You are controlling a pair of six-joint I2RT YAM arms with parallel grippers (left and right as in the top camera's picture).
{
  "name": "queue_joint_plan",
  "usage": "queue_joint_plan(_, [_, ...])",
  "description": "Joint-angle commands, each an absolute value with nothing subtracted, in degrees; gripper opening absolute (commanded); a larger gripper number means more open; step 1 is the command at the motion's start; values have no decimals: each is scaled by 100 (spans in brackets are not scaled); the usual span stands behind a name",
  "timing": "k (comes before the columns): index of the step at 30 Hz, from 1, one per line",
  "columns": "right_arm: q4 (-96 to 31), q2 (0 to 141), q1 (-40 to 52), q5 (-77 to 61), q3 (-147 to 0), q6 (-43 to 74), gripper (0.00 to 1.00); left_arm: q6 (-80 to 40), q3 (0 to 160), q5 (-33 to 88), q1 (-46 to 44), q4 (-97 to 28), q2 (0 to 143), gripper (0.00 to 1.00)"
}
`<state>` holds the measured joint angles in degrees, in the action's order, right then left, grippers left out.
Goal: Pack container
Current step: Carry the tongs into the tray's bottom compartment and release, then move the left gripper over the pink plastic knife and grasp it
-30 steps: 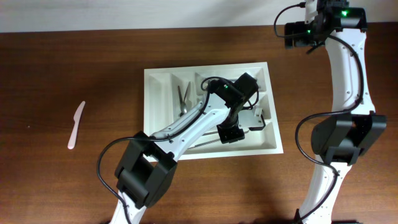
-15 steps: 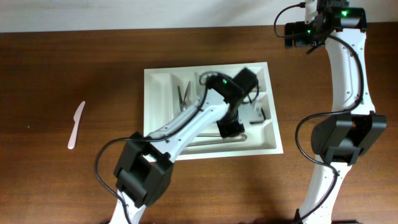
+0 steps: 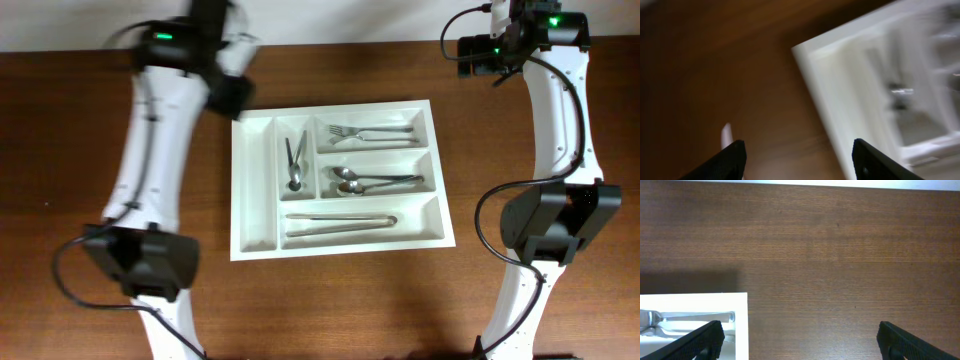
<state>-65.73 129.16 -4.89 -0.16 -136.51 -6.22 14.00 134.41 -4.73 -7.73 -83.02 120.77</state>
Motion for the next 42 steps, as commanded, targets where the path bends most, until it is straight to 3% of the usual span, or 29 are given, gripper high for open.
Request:
queue_joint_plan(1, [-6560,12796,-454,30,-13745,-589,99,1203,13493,-602,99,-8433,11924,69])
queue_joint_plan(7, [-6560,12796,-454,30,-13745,-589,99,1608,13310,-585,1133,-8442,11933,70])
queue_joint_plan(10, [-6560,12796,-454,30,-13747,-591,99,1984,13010,-585,1444,-8379,11933,83])
queue_joint_plan(12, [-6560,12796,-454,30,-13745,-591,99,2119,12711,-580,1610,-8250,11933,87])
queue_joint_plan(30, [-6560,12796,-454,30,-13747,-591,99,2414,9166,-165,2154,-6082,11935,80])
queue_joint_plan(42, [-6560,12796,-454,30,-13745,-589,99,2414,8639,-191,2392,-5402,11935,80])
